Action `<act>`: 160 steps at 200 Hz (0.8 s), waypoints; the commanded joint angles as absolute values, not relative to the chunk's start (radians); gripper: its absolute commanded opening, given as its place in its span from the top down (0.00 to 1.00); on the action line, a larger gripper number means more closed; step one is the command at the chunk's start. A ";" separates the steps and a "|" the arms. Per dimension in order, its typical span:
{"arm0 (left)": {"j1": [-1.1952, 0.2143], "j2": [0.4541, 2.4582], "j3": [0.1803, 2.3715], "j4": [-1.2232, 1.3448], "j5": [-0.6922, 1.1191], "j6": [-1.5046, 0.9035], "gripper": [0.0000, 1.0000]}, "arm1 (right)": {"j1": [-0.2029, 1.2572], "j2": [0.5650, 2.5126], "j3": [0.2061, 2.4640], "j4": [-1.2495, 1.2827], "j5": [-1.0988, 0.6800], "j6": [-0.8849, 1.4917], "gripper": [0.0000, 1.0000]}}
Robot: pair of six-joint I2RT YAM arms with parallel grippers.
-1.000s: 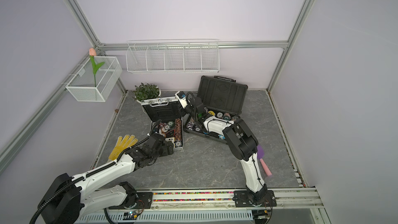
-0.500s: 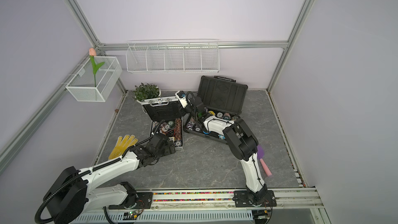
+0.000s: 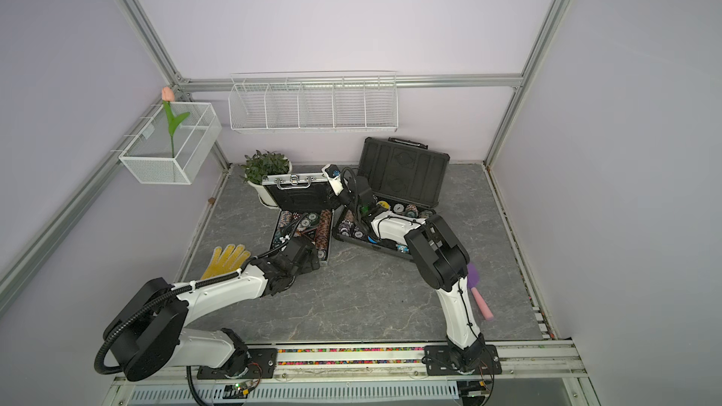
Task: Close the poker set cases
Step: Close the lid of the poker set case.
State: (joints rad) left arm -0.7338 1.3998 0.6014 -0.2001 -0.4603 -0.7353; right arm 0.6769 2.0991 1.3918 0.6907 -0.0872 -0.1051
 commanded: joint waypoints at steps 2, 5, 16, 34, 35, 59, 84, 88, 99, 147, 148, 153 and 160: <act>-0.727 1.491 0.563 -0.135 -0.269 -0.763 0.01 | 0.717 2.023 1.313 0.651 -0.239 -0.035 0.82; -0.727 1.491 0.562 -0.135 -0.270 -0.761 0.01 | 0.720 2.019 1.306 0.654 -0.239 -0.035 0.82; -0.727 1.489 0.561 -0.135 -0.274 -0.756 0.01 | 0.730 2.003 1.274 0.670 -0.233 -0.034 0.82; -0.727 1.484 0.562 -0.139 -0.286 -0.749 0.01 | 0.747 1.977 1.224 0.698 -0.217 -0.027 0.80; -0.727 1.484 0.562 -0.140 -0.287 -0.748 0.01 | 0.749 1.975 1.221 0.700 -0.217 -0.026 0.80; -0.727 1.471 0.560 -0.145 -0.305 -0.738 0.01 | 0.768 1.948 1.167 0.730 -0.200 -0.015 0.67; -0.727 1.456 0.559 -0.151 -0.318 -0.724 0.01 | 0.780 1.936 1.123 0.770 -0.179 0.011 0.55; -0.727 1.453 0.560 -0.153 -0.320 -0.721 0.01 | 0.782 1.935 1.117 0.775 -0.175 0.015 0.55; -0.726 1.449 0.560 -0.156 -0.323 -0.717 0.01 | 0.785 1.934 1.106 0.785 -0.164 0.022 0.52; -0.727 1.408 0.548 -0.166 -0.327 -0.712 0.01 | 0.795 1.950 1.097 0.800 -0.140 0.055 0.26; -0.727 1.407 0.548 -0.167 -0.327 -0.712 0.01 | 0.794 1.951 1.097 0.800 -0.139 0.055 0.26; -0.727 1.399 0.548 -0.171 -0.328 -0.711 0.01 | 0.795 1.954 1.097 0.801 -0.136 0.057 0.24; -0.727 1.383 0.546 -0.178 -0.326 -0.709 0.01 | 0.797 1.958 1.097 0.802 -0.131 0.062 0.22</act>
